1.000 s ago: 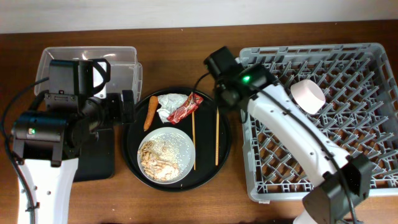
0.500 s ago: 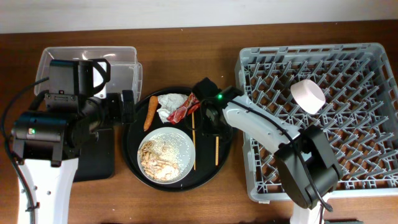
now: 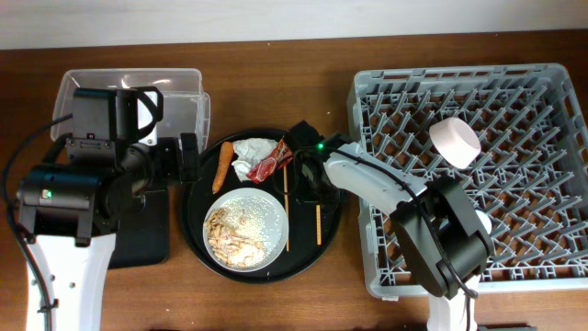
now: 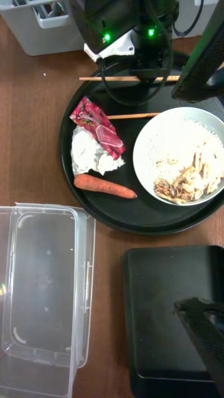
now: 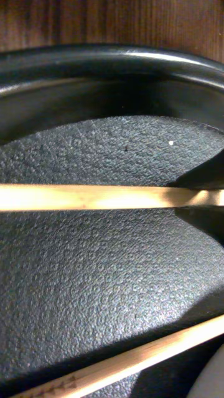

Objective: Sort waste into correct bins and load items into the dishwasher rack
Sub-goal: 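Grasp one wooden chopstick with the right gripper, then place the chopstick upright in the rack's left edge, then grasp the second wooden chopstick with the right gripper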

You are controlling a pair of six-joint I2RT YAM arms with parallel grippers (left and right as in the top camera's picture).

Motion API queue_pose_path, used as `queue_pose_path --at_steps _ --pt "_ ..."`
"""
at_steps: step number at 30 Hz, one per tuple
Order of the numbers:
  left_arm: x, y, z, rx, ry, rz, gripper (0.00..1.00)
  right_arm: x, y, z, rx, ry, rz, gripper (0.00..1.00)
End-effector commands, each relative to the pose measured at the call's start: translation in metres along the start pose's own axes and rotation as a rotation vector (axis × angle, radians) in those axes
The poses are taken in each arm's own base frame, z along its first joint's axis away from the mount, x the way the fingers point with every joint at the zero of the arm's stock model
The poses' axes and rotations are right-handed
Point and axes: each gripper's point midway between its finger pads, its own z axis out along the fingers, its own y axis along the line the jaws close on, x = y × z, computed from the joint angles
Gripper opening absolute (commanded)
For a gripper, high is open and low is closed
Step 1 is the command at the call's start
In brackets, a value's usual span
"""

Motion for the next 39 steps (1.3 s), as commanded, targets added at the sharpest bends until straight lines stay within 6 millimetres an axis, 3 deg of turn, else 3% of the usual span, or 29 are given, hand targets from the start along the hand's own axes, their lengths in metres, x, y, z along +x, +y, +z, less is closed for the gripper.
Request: queue_pose_path --at_steps 1,5,8,10,12,15,19,22,24,26,29,32,33,34,36,39 --pt "-0.003 0.001 -0.003 -0.01 -0.013 -0.01 0.99 -0.002 0.001 -0.01 -0.012 -0.005 -0.029 0.04" --pt "-0.003 0.001 -0.003 -0.01 -0.013 -0.01 0.99 -0.015 0.006 -0.06 -0.041 -0.095 -0.057 0.04" --pt "-0.003 0.001 -0.003 -0.01 -0.013 -0.01 0.99 -0.029 -0.003 -0.109 -0.055 -0.212 -0.059 0.04" --pt "-0.003 0.001 -0.003 -0.01 -0.013 -0.01 0.99 -0.043 -0.022 -0.14 -0.044 -0.307 -0.062 0.04" --pt "-0.003 0.001 -0.003 -0.01 -0.013 -0.01 0.99 -0.053 -0.048 -0.159 0.001 -0.364 -0.054 0.04" --pt "-0.003 0.001 -0.003 -0.01 -0.013 -0.01 0.99 -0.057 -0.084 -0.16 0.049 -0.333 -0.06 0.04" --pt "-0.003 0.001 -0.003 -0.01 -0.013 -0.01 0.99 -0.056 -0.117 -0.139 0.111 -0.253 -0.087 0.04" --pt "-0.003 0.001 -0.003 -0.01 -0.013 -0.01 0.99 -0.053 -0.125 -0.121 0.106 -0.196 -0.065 0.04" --pt "-0.003 0.001 -0.003 -0.01 -0.013 -0.01 0.99 -0.048 -0.12 -0.11 0.076 -0.155 -0.07 0.11" --pt "-0.003 0.001 -0.003 -0.01 -0.013 -0.01 0.99 -0.045 -0.113 -0.105 0.062 -0.138 -0.084 0.45" --pt "-0.003 0.001 -0.003 -0.01 -0.013 -0.01 0.99 -0.043 -0.097 -0.111 0.05 -0.157 -0.123 0.58" --pt "-0.003 0.001 -0.003 -0.01 -0.013 -0.01 0.99 -0.035 -0.057 -0.116 -0.039 -0.178 -0.192 0.61" --pt "-0.003 0.001 -0.003 -0.01 -0.013 -0.01 0.99 -0.027 -0.022 -0.117 -0.132 -0.179 -0.241 0.59" --pt "-0.003 0.001 -0.003 -0.01 -0.013 -0.01 0.99 -0.023 -0.005 -0.115 -0.163 -0.182 -0.24 0.57" --pt "-0.003 0.001 -0.003 -0.01 -0.013 -0.01 0.99 -0.018 0.018 -0.113 -0.182 -0.2 -0.241 0.55" --pt "-0.003 0.001 -0.003 -0.01 -0.013 -0.01 0.99 -0.017 0.045 -0.095 -0.131 -0.251 -0.217 0.43"
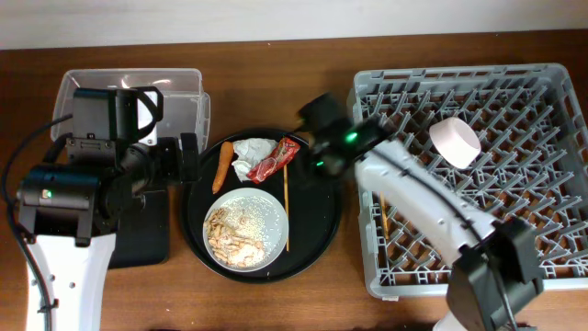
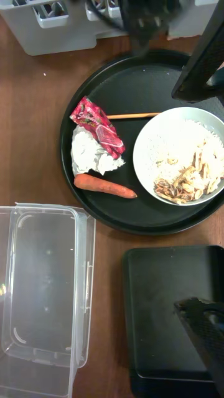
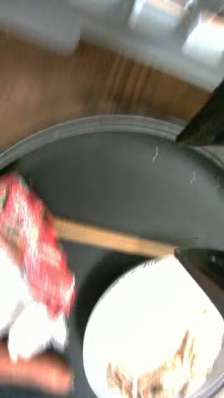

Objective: Sort waste into correct bins and load items into the dishwasher rack
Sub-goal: 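Grasp the second wooden chopstick with the right gripper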

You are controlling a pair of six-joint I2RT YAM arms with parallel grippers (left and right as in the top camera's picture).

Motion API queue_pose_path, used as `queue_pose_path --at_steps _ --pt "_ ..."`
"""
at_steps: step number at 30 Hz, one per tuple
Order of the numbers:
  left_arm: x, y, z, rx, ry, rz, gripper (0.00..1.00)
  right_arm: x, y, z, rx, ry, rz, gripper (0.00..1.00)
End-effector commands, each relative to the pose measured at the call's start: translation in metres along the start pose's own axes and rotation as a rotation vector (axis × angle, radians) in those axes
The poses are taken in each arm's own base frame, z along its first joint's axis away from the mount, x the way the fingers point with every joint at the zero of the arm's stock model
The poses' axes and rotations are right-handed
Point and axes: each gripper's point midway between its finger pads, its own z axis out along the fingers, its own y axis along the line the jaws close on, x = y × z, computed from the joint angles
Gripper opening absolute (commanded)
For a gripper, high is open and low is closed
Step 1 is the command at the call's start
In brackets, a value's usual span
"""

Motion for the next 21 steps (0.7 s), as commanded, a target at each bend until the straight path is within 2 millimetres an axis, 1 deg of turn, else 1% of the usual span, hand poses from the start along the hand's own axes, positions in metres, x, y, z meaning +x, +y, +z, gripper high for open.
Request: queue_pose_path --at_steps 1,3,5,8,10,14,17,19,20,21 --pt "-0.003 0.001 -0.003 -0.01 -0.013 -0.01 0.99 0.004 0.021 0.024 0.064 -0.016 0.08 0.38" --pt "-0.003 0.001 -0.003 -0.01 -0.013 -0.01 0.99 0.007 0.02 0.04 0.104 -0.01 0.121 0.32" --pt "-0.003 0.001 -0.003 -0.01 -0.013 -0.01 0.99 0.01 0.018 0.06 0.118 0.014 0.163 0.3" --pt "-0.003 0.001 -0.003 -0.01 -0.013 -0.01 0.99 0.015 0.017 0.088 0.129 0.044 0.176 0.29" --pt "-0.003 0.001 -0.003 -0.01 -0.013 -0.01 0.99 0.018 0.021 0.104 0.106 0.066 0.168 0.28" --pt "-0.003 0.001 -0.003 -0.01 -0.013 -0.01 0.99 0.022 0.02 0.118 0.106 0.083 0.158 0.28" --pt "-0.003 0.001 -0.003 -0.01 -0.013 -0.01 0.99 0.022 0.02 0.119 0.107 0.085 0.15 0.27" --pt "-0.003 0.001 -0.003 -0.01 -0.013 -0.01 0.99 0.022 0.02 0.119 0.106 0.087 0.146 0.25" --pt "-0.003 0.001 -0.003 -0.01 -0.013 -0.01 0.99 0.022 0.021 0.118 0.102 0.087 0.126 0.22" --pt "-0.003 0.001 -0.003 -0.01 -0.013 -0.01 0.99 0.018 0.022 0.113 0.093 0.075 0.094 0.22"
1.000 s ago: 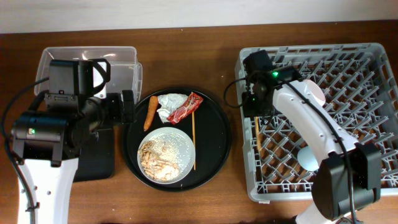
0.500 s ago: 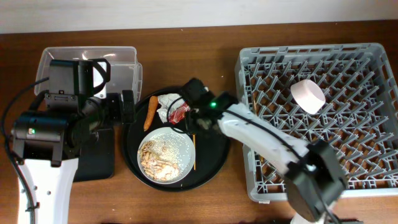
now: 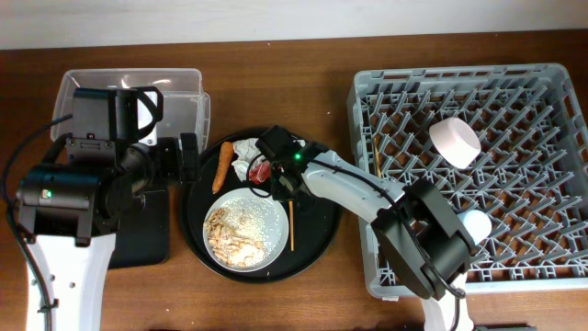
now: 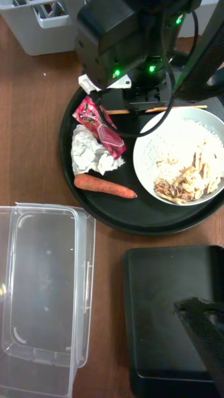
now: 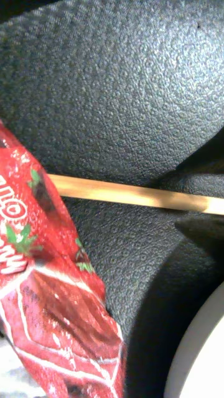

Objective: Sort waste into correct bins and load items into the dishwasher rack
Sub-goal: 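Grasp the second wooden chopstick with the right gripper, then place the second chopstick in the rack beside the first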

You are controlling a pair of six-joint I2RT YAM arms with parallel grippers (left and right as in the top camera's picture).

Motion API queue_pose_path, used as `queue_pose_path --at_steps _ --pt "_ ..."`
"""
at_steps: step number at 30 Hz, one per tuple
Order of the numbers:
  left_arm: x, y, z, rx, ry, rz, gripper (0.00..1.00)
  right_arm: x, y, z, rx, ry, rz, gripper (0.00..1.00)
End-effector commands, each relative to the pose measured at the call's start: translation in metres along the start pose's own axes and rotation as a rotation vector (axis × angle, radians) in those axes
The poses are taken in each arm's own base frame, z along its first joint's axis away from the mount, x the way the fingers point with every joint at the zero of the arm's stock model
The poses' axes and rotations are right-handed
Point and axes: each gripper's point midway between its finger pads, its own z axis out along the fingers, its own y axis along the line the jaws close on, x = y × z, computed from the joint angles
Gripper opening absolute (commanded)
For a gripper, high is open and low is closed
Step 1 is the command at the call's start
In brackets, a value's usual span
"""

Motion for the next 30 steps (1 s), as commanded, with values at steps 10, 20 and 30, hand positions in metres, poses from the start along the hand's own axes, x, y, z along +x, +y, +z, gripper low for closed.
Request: queue_pose_path --at_steps 10,20,30 --pt "-0.003 0.001 -0.003 -0.01 -0.013 -0.01 0.99 0.003 -0.003 0.001 0.016 0.024 -0.065 0.22" --pt "-0.003 0.001 -0.003 -0.01 -0.013 -0.01 0.99 0.009 -0.012 0.004 0.005 0.101 -0.005 0.04" --pt "-0.003 0.001 -0.003 -0.01 -0.013 -0.01 0.99 -0.045 -0.054 -0.147 -0.03 -0.176 -0.045 0.04"
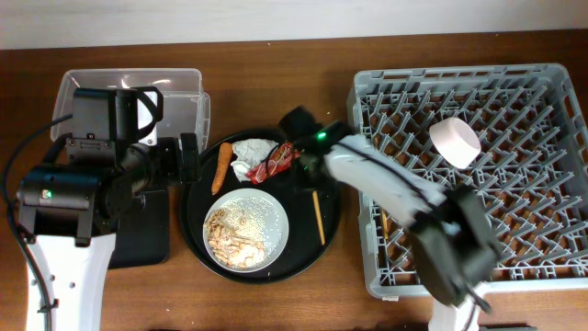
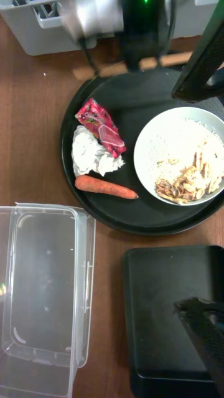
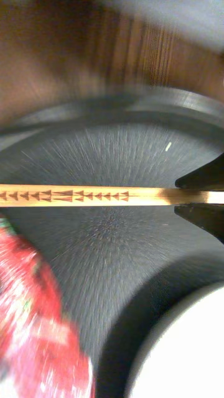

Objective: Sort waste into correct bins and load items into the dishwasher rack
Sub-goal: 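Place the second chopstick in the rack beside the first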

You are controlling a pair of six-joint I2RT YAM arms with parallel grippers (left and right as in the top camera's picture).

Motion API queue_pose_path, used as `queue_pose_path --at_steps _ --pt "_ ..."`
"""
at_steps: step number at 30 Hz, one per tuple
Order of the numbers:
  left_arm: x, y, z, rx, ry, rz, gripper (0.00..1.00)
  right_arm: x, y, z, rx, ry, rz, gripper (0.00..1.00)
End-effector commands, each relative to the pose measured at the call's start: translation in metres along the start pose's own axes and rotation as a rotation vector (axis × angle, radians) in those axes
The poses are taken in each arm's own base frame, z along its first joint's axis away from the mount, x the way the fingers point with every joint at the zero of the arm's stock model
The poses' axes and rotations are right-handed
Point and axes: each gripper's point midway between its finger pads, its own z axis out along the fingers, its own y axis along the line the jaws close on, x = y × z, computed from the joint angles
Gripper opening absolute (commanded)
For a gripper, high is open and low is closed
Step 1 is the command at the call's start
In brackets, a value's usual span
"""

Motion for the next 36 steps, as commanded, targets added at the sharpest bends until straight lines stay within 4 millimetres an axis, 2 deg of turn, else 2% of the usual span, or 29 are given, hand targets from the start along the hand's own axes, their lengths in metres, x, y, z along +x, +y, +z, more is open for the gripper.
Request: queue_pose_path --at_steps 1,2,4,5,7,8,11,13,14,15,16,20,22,26,27,28,30,33,36 --pt "-0.003 0.001 -0.003 -0.01 -0.013 -0.01 0.99 -0.035 -0.021 -0.097 -0.031 -0.246 -0.032 0.04" --pt "-0.003 0.001 -0.003 -0.01 -0.013 -0.01 0.99 -0.043 -0.047 -0.124 0.012 -0.322 -0.016 0.04" --pt "-0.003 0.001 -0.003 -0.01 -0.013 -0.01 0.99 -0.048 -0.07 -0.136 0.046 -0.346 -0.037 0.04" --pt "-0.003 0.001 -0.003 -0.01 -0.013 -0.01 0.99 -0.048 -0.084 -0.135 0.066 -0.332 -0.026 0.04" --pt "-0.003 0.001 -0.003 -0.01 -0.013 -0.01 0.99 -0.045 -0.102 -0.127 0.092 -0.295 0.012 0.04" --pt "-0.003 0.001 -0.003 -0.01 -0.013 -0.01 0.99 -0.042 -0.115 -0.116 0.109 -0.262 0.036 0.04" --pt "-0.003 0.001 -0.003 -0.01 -0.013 -0.01 0.99 -0.033 -0.134 -0.084 0.133 -0.167 0.075 0.04" --pt "-0.003 0.001 -0.003 -0.01 -0.013 -0.01 0.99 -0.029 -0.13 -0.076 0.095 -0.131 0.078 0.05" --pt "-0.003 0.001 -0.003 -0.01 -0.013 -0.01 0.99 -0.029 -0.127 -0.076 0.084 -0.128 0.07 0.17" --pt "-0.003 0.001 -0.003 -0.01 -0.013 -0.01 0.99 -0.029 -0.127 -0.078 0.079 -0.132 0.059 0.45" --pt "-0.003 0.001 -0.003 -0.01 -0.013 -0.01 0.99 -0.03 -0.126 -0.082 0.077 -0.144 0.059 0.55" --pt "-0.003 0.001 -0.003 -0.01 -0.013 -0.01 0.99 -0.032 -0.123 -0.108 0.056 -0.212 0.062 0.63" --pt "-0.003 0.001 -0.003 -0.01 -0.013 -0.01 0.99 -0.03 -0.113 -0.134 -0.006 -0.271 0.053 0.63" --pt "-0.003 0.001 -0.002 -0.01 -0.011 -0.01 0.99 -0.015 -0.081 -0.194 -0.136 -0.411 -0.019 0.65" --pt "-0.003 0.001 -0.002 -0.01 -0.011 -0.01 0.99 -0.008 -0.073 -0.218 -0.157 -0.474 -0.047 0.78" --pt "-0.003 0.001 -0.002 -0.01 -0.011 -0.01 0.99 -0.004 -0.071 -0.229 -0.168 -0.506 -0.055 0.98" --pt "-0.003 0.001 -0.002 -0.01 -0.011 -0.01 0.99 0.005 -0.068 -0.252 -0.192 -0.567 -0.068 0.98" --pt "-0.003 0.001 -0.002 -0.01 -0.011 -0.01 0.99 0.021 -0.07 -0.272 -0.209 -0.608 -0.07 0.98" --pt "-0.003 0.001 -0.002 -0.01 -0.011 -0.01 0.99 0.045 -0.083 -0.274 -0.168 -0.569 -0.063 0.98"
